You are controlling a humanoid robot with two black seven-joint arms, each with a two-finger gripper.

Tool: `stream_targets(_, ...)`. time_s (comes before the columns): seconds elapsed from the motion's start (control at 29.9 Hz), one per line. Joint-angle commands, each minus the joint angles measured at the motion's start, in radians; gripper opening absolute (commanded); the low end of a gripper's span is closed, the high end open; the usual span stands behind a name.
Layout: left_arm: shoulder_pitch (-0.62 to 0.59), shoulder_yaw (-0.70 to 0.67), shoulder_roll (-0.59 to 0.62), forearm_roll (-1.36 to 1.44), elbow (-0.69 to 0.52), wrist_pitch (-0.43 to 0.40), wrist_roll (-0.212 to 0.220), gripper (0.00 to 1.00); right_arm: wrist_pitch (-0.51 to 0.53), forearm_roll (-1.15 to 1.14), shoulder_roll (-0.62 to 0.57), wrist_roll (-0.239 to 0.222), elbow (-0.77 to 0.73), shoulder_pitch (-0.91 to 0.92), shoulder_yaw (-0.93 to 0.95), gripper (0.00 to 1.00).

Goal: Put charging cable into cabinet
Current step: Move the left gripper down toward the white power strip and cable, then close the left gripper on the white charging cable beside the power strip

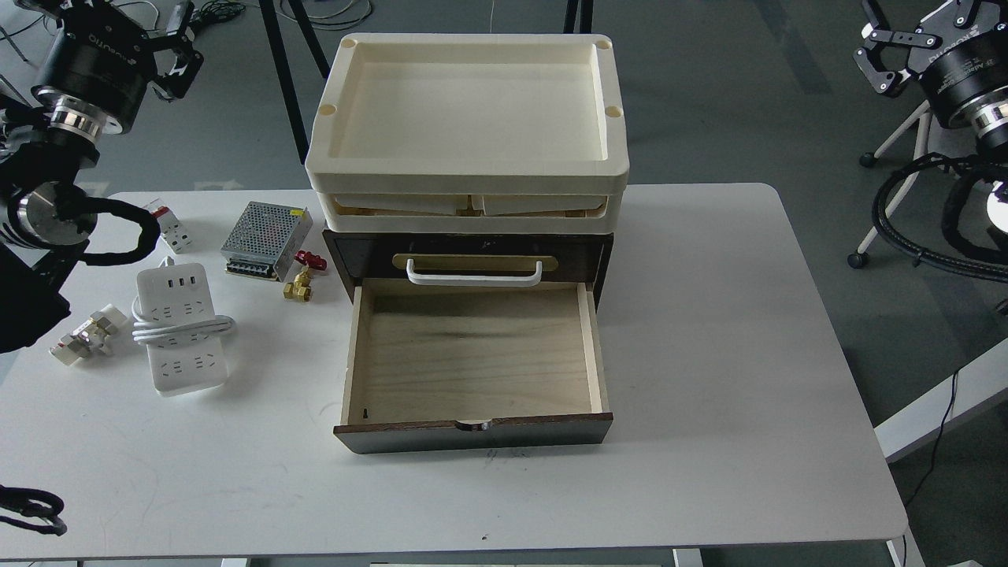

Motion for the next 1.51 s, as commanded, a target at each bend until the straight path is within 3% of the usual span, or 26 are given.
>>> stream_targets(0.0,0.002,-0.007,-0.006,-0.002,0.0,0.0,0.0,1.0,0.0,0.003,-0.03,0.002,0.002,-0.001,0.005,1.0)
stream_targets(0.17,-0.012,-0.018,0.014,-0.017,0.017,0.0,0.0,1.0,0.0,0.006,-0.065,0.0,0.023,-0.004,0.006,1.0)
stream_targets(0.33,-0.009,-0.131,-0.062,-0.037,0.176,0.0,0.0,1.0,0.0,0.006,-0.07,0.0,0.048,-0.01,0.005,1.0)
stream_targets(0.57,0.006,-0.433,-0.188,-0.04,0.097,0.0,0.0,1.0,0.0,0.004,-0.072,0.0,0.048,-0.011,0.012,1.0)
stream_targets(0.67,0.037,-0.458,-0.162,-0.025,-0.054,0.0,0.0,1.0,0.0,0.004,-0.072,0.0,0.046,-0.013,0.014,1.0)
stream_targets(0.77,0.074,-0.429,-0.055,0.039,-0.258,0.0,0.0,1.0,0.0,0.004,-0.072,0.0,0.045,-0.019,0.014,1.0)
stream_targets(0.84,0.103,-0.392,0.058,0.124,-0.447,0.0,0.0,1.0,0.0,0.004,-0.072,0.002,0.045,-0.024,0.015,1.0)
stream_targets(0.97,0.184,-0.395,0.331,0.347,-0.713,0.0,0.0,1.0,0.0,0.006,-0.076,0.003,0.046,-0.04,0.023,1.0)
stream_targets(1.17,0.286,-0.413,0.614,0.792,-0.918,0.0,0.0,1.0,0.0,0.006,-0.09,0.003,0.046,-0.068,0.038,1.0)
stream_targets(1.37,0.367,-0.378,0.764,1.419,-1.136,0.0,0.0,1.0,0.0,0.004,-0.096,0.003,0.045,-0.088,0.049,1.0)
stream_targets(1.47,0.385,-0.251,0.804,1.726,-1.164,0.0,0.0,1.0,0.0,0.006,-0.107,0.003,0.046,-0.088,0.049,1.0)
